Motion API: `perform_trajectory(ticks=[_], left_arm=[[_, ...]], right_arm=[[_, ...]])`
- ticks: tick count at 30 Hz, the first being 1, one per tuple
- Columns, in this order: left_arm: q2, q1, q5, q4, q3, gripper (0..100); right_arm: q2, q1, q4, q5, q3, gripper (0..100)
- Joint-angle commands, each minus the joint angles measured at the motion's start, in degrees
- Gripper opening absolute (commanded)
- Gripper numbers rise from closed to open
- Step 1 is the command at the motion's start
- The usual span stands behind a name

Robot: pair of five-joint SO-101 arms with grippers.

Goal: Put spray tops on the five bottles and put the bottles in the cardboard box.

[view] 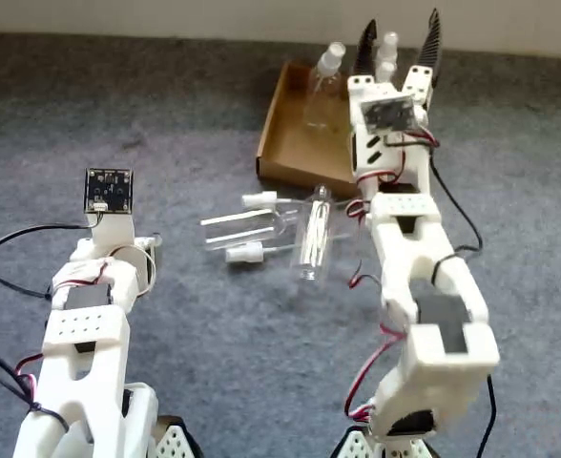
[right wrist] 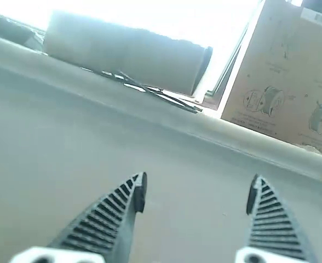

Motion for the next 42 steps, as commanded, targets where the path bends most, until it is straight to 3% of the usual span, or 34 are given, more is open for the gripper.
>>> perform_trajectory(ticks=[1,8,21,28,32,42], left_arm=[[-0.22,-0.48,-0.44,-1.05,-0.31,19],[-0.22,-0.48,-0.18,-0.88,-0.31,19],[-0.66,-0.31,-0.26,0.0,1.89,19],[-0.66,-0.57,-0.35,0.0,3.74,19],[-0.57,-0.66,-0.44,-0.09,3.74,19],[-0.31,-0.66,-0.44,-0.26,4.35,19]], right_arm=[[-17.54,-0.22,20.97,-6.95,1.98,26.0],[-40.84,-0.57,56.31,-13.19,9.89,26.0],[-73.71,-3.21,100.26,-12.57,30.02,26.0],[-90.07,-3.03,103.43,-12.31,52.0,26.0],[-96.48,-1.71,105.01,-11.69,53.41,26.0],[-84.26,-1.8,106.33,2.64,50.07,26.0]])
